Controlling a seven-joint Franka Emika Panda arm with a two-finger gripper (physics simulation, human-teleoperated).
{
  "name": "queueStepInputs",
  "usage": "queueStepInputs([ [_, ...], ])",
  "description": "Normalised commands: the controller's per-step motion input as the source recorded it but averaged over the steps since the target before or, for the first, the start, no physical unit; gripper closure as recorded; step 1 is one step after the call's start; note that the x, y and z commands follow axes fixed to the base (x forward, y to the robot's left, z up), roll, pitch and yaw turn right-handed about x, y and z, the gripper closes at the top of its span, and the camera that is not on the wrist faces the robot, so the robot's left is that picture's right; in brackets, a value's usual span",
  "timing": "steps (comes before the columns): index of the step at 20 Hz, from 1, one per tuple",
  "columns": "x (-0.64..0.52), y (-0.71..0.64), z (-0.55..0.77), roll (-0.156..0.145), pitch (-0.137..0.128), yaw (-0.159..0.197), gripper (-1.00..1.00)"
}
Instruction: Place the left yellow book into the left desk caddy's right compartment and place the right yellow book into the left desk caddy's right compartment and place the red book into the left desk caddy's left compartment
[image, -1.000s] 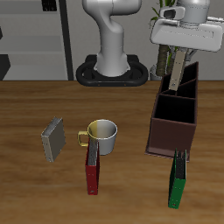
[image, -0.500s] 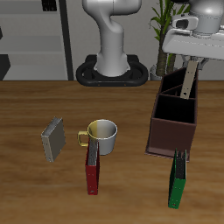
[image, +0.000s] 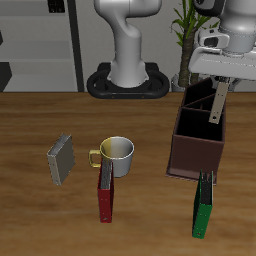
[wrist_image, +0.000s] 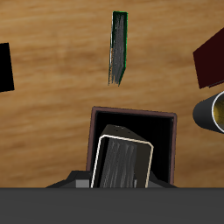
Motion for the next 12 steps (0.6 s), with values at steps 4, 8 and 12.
queueStepInputs([
  [4,0.07,-0.04,-0.22,0.001,0.022,0.011,1.00],
  [8,0.05,-0.03,-0.22,0.003,0.031,0.003,1.00],
  [12,0.05,-0.06,-0.24,0.026,0.030,-0.001,1.00],
])
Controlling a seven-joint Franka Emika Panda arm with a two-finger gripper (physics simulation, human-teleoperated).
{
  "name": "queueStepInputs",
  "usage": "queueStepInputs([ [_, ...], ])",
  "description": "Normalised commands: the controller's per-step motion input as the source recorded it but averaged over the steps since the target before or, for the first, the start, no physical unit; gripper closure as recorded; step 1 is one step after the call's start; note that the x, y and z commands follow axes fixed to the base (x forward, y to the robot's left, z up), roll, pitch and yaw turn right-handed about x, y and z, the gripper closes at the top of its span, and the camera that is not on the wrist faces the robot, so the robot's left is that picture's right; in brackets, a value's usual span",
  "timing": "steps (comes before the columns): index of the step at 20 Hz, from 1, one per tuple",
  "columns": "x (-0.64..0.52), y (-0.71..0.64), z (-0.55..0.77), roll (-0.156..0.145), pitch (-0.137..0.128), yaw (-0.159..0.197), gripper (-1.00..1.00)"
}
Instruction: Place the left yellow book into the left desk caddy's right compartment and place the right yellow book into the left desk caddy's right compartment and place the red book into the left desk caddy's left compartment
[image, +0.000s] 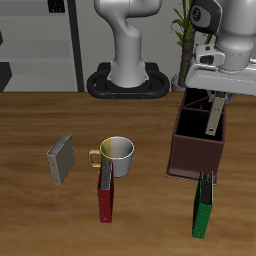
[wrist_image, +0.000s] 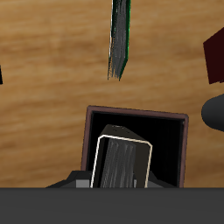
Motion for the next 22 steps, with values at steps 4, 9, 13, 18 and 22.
queueStepInputs([
  [4,0.00,0.06,-0.24,0.036,0.041,0.008,1.00],
  [9,0.00,0.05,-0.26,0.054,0.040,0.009,1.00],
  [13,-0.05,0.02,-0.07,0.000,-0.002,0.022,1.00],
  [18,0.03,-0.10,-0.09,-0.015,0.011,0.009,1.00],
  [22,0.06,-0.07,-0.13,-0.008,0.025,-0.004,1.00],
])
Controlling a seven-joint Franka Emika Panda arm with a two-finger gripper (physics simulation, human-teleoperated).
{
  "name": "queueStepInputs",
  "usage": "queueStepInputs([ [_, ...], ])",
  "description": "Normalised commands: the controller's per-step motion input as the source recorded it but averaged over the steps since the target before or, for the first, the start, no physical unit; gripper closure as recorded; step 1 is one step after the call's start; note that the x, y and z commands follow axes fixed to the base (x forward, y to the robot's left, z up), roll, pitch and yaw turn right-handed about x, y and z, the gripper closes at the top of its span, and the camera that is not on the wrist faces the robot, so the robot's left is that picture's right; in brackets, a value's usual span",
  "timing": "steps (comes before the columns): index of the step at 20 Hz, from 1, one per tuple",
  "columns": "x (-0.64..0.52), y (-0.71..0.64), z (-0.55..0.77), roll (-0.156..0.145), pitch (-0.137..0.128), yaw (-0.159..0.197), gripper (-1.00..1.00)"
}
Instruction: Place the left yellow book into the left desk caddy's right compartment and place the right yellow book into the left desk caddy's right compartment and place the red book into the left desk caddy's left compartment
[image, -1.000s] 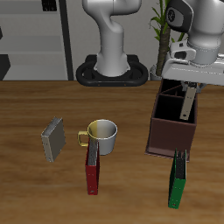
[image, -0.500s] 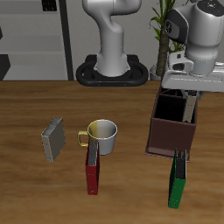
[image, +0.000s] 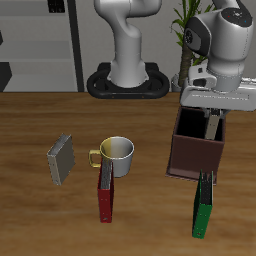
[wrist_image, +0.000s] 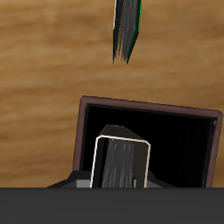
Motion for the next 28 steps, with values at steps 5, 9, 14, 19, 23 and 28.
queueStepInputs([
  [5,0.07,0.09,-0.30,0.031,0.059,0.008,1.00],
  [9,0.02,0.07,-0.16,0.014,0.034,0.008,1.00],
  [14,0.03,-0.04,-0.02,0.014,0.018,0.021,-1.00],
  [19,-0.03,-0.05,0.06,-0.003,-0.018,0.016,-1.00],
  [23,-0.05,-0.05,0.14,-0.001,-0.027,-0.006,-1.00],
  [28,-0.11,-0.16,0.26,-0.010,-0.042,0.008,-1.00],
])
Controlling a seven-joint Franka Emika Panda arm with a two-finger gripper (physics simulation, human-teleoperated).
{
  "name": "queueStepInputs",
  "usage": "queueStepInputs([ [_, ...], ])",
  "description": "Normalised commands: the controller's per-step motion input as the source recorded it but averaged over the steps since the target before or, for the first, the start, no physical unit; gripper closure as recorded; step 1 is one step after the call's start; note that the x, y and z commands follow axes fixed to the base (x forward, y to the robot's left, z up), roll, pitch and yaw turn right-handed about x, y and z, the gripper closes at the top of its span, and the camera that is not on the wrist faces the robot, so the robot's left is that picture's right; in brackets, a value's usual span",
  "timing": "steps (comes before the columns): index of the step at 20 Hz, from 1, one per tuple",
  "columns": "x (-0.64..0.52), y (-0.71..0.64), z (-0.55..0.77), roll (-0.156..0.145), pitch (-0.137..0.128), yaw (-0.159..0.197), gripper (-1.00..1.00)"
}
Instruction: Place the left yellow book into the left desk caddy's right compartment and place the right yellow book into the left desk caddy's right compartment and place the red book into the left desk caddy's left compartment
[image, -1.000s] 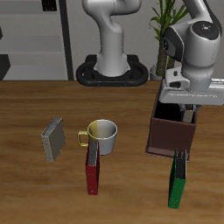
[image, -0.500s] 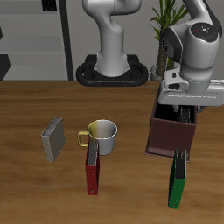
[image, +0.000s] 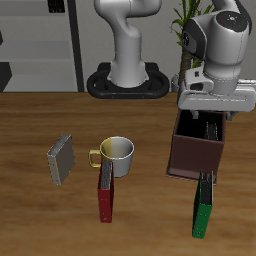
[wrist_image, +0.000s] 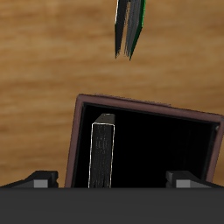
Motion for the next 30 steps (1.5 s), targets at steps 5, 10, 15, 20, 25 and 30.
queueStepInputs([
  [5,-0.11,-0.30,0.36,-0.005,-0.050,0.021,-1.00],
  [10,-0.16,-0.60,0.44,0.000,-0.049,0.067,-1.00],
  [15,-0.07,-0.77,0.33,0.010,-0.057,0.065,-1.00],
  [20,0.01,-0.97,0.21,-0.081,-0.035,-0.009,-1.00],
  [25,0.11,-1.12,0.16,-0.071,-0.043,-0.013,-1.00],
  [30,-0.01,-0.76,-0.01,-0.018,-0.015,0.015,-1.00],
])
